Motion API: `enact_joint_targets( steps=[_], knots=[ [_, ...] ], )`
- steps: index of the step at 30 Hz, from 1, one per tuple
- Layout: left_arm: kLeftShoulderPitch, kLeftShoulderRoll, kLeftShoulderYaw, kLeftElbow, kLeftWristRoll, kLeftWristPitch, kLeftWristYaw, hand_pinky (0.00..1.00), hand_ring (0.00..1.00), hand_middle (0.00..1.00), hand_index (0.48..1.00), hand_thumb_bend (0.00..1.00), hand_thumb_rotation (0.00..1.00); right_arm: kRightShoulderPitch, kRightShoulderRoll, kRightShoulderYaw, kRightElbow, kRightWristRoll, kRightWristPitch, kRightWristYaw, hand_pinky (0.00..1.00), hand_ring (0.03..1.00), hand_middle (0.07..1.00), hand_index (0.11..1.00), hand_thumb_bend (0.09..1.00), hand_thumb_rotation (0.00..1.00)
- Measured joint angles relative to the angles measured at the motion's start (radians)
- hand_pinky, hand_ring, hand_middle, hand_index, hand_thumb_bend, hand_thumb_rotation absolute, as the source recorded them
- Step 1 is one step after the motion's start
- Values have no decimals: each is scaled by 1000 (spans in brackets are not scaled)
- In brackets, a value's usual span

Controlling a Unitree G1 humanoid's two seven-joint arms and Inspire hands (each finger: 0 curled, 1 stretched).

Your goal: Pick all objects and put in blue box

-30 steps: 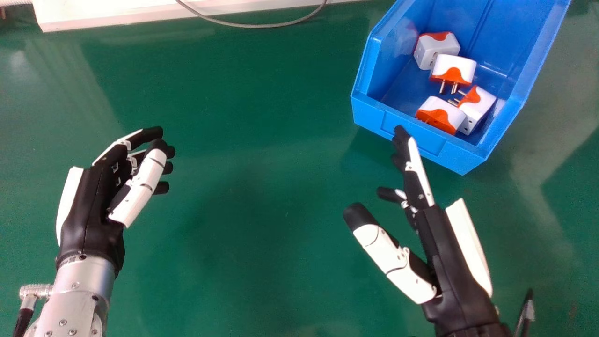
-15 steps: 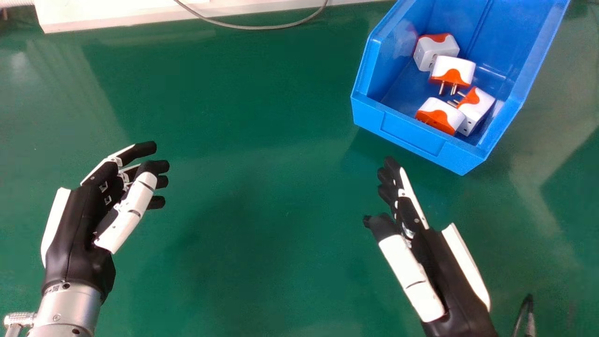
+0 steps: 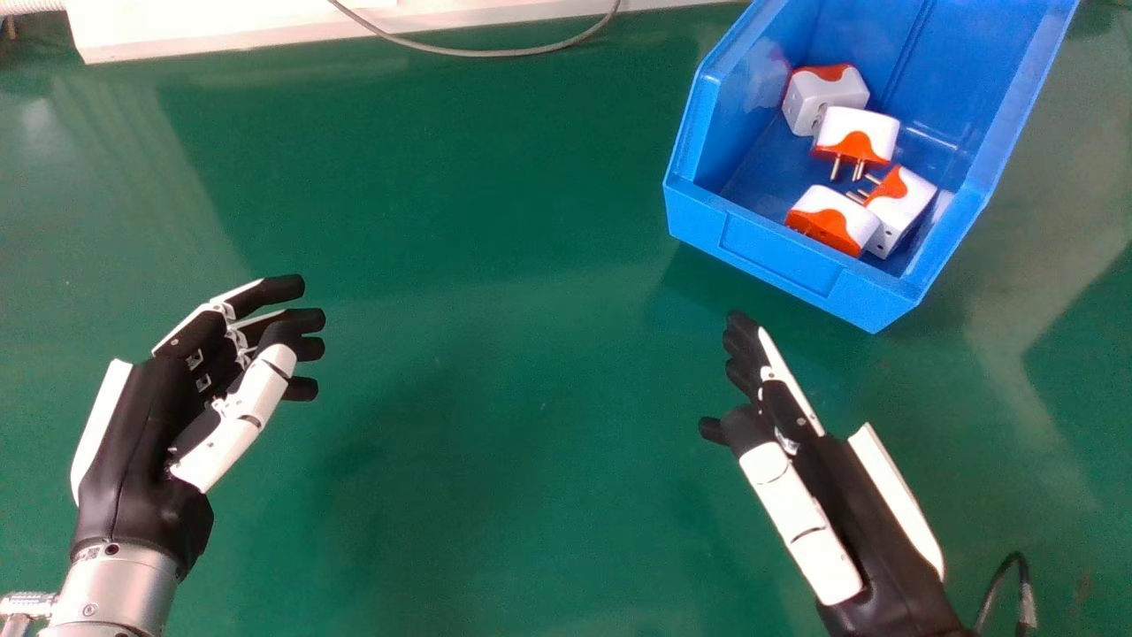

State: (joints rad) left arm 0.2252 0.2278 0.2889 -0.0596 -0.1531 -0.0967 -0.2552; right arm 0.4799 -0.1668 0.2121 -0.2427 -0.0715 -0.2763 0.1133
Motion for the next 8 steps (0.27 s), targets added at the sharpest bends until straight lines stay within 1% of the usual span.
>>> enact_joint_targets(
  steps=[2, 4, 6, 8],
  knots=[
    [-9, 8, 0, 4, 3, 5, 4, 595, 690, 709, 743, 267, 348, -5, 4, -3, 12, -2, -6, -1, 802, 960, 976, 949, 360, 1000],
    [-14, 13, 0, 5, 5, 12, 11, 591, 688, 706, 742, 263, 333, -9, 7, -6, 25, -3, -18, -2, 795, 953, 970, 943, 362, 1000],
    [-15, 14, -2, 5, 7, 21, 18, 584, 685, 703, 740, 257, 307, -10, 9, -11, 31, -3, -18, -2, 777, 939, 960, 935, 368, 1000],
    [-15, 14, -7, 5, 10, 25, 23, 579, 682, 701, 739, 256, 288, -10, 12, -15, 31, -3, -18, -5, 768, 928, 953, 929, 373, 1000]
  ],
)
